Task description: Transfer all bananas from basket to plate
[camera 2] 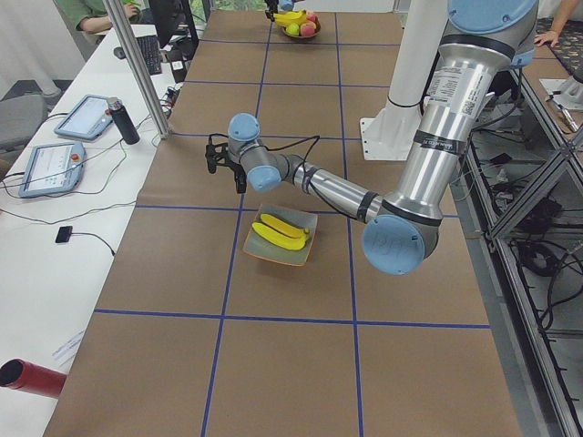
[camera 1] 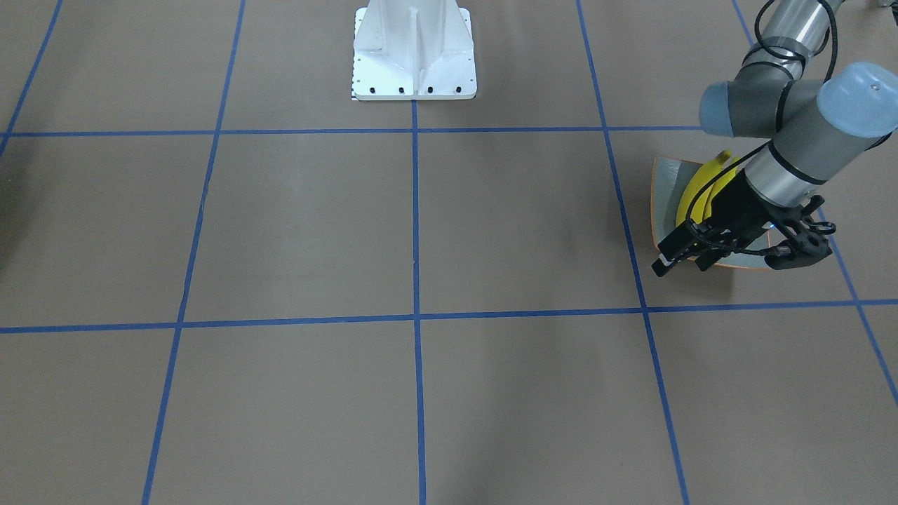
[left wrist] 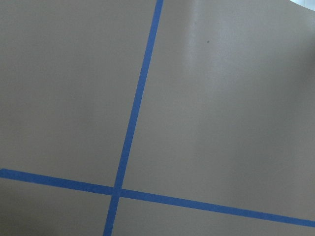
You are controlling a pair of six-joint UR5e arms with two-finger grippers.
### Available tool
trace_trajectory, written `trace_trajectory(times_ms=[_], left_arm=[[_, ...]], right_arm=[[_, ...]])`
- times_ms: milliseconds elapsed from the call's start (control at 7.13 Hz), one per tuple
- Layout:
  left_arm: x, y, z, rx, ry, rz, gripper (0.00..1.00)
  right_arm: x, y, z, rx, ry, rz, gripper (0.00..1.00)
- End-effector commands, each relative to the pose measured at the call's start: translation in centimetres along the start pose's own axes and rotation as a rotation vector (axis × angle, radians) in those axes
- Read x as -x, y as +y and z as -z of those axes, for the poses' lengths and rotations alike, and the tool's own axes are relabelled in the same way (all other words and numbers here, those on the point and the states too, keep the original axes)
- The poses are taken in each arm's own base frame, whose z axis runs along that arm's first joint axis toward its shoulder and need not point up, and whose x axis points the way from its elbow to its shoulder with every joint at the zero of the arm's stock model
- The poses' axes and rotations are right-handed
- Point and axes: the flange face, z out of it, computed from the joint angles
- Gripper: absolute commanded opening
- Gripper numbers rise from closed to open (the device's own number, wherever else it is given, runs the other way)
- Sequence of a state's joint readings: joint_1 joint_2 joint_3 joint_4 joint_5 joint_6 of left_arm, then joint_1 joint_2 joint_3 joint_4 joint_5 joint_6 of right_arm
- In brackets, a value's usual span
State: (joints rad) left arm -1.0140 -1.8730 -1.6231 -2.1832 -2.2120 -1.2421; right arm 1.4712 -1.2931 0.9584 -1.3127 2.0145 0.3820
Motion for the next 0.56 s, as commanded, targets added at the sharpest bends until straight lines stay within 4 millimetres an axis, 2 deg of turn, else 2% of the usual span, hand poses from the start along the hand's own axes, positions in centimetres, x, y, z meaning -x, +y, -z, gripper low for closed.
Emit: trace_trajectory(times_ms=[0, 140, 421], left_arm=[[-0.03, 0.05, -0.06, 0.0, 0.0, -0.002, 1.0], [-0.04, 0.07, -0.06, 0.001, 0.001, -0.001, 1.0], [0.02, 0.05, -0.11, 0.002, -0.001, -0.002, 1.0]], right_arm=[[0.24, -0.08, 0.34, -0.023, -0.012, 0.009, 0.08], [0.09, 0.03, 0.13, -0.04, -0.019, 0.015, 0.0], [0.28, -0.05, 0.68, -0.052, -0.022, 0.03, 0.0]])
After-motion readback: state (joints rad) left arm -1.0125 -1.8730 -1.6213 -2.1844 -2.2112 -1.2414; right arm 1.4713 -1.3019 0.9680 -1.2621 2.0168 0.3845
